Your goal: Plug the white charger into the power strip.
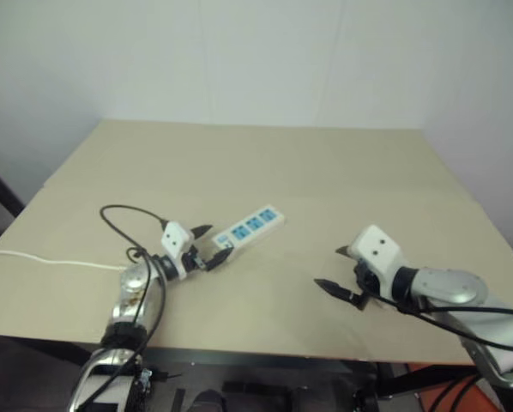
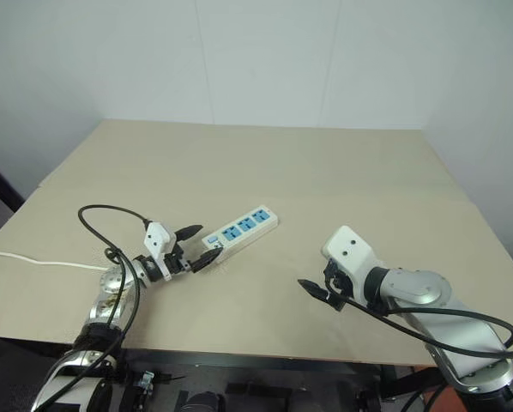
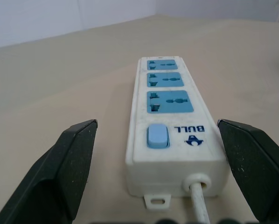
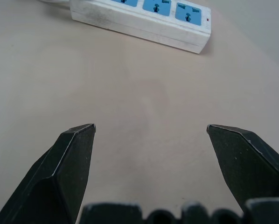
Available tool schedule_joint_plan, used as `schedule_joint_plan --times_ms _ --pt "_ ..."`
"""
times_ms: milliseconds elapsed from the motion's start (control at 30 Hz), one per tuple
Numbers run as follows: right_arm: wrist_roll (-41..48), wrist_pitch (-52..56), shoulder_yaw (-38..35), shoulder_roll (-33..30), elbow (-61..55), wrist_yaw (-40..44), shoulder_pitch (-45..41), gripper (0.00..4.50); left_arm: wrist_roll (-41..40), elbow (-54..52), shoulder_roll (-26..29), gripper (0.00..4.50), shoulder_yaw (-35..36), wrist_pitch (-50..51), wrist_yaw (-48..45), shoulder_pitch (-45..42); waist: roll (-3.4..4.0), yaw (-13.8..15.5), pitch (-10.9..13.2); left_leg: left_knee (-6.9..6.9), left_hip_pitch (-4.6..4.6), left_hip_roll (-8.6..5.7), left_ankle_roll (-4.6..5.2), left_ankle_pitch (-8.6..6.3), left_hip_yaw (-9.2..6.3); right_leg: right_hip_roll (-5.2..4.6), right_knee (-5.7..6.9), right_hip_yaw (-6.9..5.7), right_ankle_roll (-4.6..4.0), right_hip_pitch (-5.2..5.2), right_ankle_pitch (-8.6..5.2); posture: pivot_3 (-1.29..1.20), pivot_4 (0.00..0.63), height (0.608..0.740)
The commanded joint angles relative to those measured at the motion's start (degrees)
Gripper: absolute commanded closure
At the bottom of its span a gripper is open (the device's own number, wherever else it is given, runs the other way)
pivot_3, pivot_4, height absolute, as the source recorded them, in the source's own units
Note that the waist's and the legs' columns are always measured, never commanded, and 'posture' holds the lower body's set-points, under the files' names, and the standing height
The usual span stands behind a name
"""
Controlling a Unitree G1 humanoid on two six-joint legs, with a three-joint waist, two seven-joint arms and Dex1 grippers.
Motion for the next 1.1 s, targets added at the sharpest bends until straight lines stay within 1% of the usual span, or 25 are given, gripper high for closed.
schedule_joint_plan --times_ms 33,133,267,400,500,633,733,833,900,1100 --pt "-0.3 0.5 -1.9 0.4 -1.8 -1.1 0.0 0.00 1.3 2.7 -0.8 0.02 -1.5 -1.4 -1.0 -1.2 0.00 0.0 0.0 0.00 0.00 0.00 0.00 0.00 0.00 0.00 0.00 0.00 0.00 0.00 0.00 0.00 0.150 0.740" --pt "-0.2 0.7 -2.2 0.3 -2.3 -1.6 0.5 0.00 0.2 1.9 -1.5 0.02 -1.8 0.1 -2.6 -1.3 0.00 -0.1 0.0 0.00 -0.01 0.00 0.00 0.00 0.00 0.00 -0.01 0.00 0.00 -0.01 0.00 0.00 0.150 0.740" --pt "0.0 1.2 -2.6 0.4 -2.8 -2.2 0.8 0.00 2.5 4.3 -1.9 0.02 -2.5 0.8 0.6 -1.9 0.00 0.0 0.0 0.00 -0.05 0.00 0.00 0.00 0.00 0.00 -0.01 0.00 -0.04 -0.05 0.02 0.00 0.150 0.740" --pt "0.1 1.5 -2.8 0.5 -3.1 -2.4 1.0 0.00 3.0 5.1 -2.3 0.02 -2.6 0.8 1.2 -2.2 0.01 0.0 0.0 0.00 0.06 0.00 0.00 0.00 0.00 0.00 0.00 0.00 0.23 0.05 -0.12 0.00 0.150 0.740" --pt "-0.1 1.5 -2.7 0.5 -2.9 -2.6 1.0 0.00 4.0 6.3 -2.8 0.02 -3.1 0.6 2.1 -2.7 0.02 0.0 0.0 0.00 0.07 0.00 0.00 0.00 0.00 0.00 -0.01 0.01 0.25 0.06 -0.13 0.00 0.150 0.740" --pt "-0.1 1.7 -2.6 0.5 -2.9 -2.8 0.8 0.00 3.7 7.2 -3.2 0.02 -3.0 0.7 1.7 -3.4 0.03 0.1 0.0 0.00 0.06 -0.01 0.00 0.00 0.00 0.00 -0.02 0.01 0.24 0.06 -0.13 0.00 0.150 0.740" --pt "-0.1 1.9 -2.3 0.6 -2.9 -3.0 0.6 0.00 2.8 7.3 -3.2 0.02 -2.8 2.8 0.1 -3.9 0.03 0.1 0.0 0.00 0.06 -0.01 0.00 0.00 -0.01 -0.01 -0.01 0.01 0.24 0.06 -0.13 0.00 0.150 0.740" --pt "-0.2 2.1 -2.1 0.9 -2.9 -3.1 0.4 0.00 2.4 6.8 -2.9 0.61 -2.9 3.9 -1.8 -3.9 0.04 0.1 0.0 0.00 0.06 -0.02 0.00 0.00 -0.01 -0.01 -0.02 0.00 0.26 0.07 -0.13 0.00 0.150 0.740" --pt "-0.3 2.2 -2.0 1.0 -3.0 -3.2 0.4 0.00 2.5 6.5 -2.7 1.19 -3.0 4.4 -2.5 -3.9 0.04 0.1 0.0 0.00 0.05 -0.01 0.00 0.00 -0.01 -0.01 -0.04 0.00 0.26 0.06 -0.13 0.00 0.150 0.740" --pt "-0.1 2.5 -2.2 0.9 -3.1 -3.2 -0.2 0.00 2.9 5.7 -2.1 1.24 -3.7 5.8 -4.0 -3.8 0.04 0.1 0.0 0.00 0.03 -0.01 0.00 0.00 -0.01 -0.01 -0.06 0.00 0.25 0.06 -0.13 0.00 0.150 0.740"
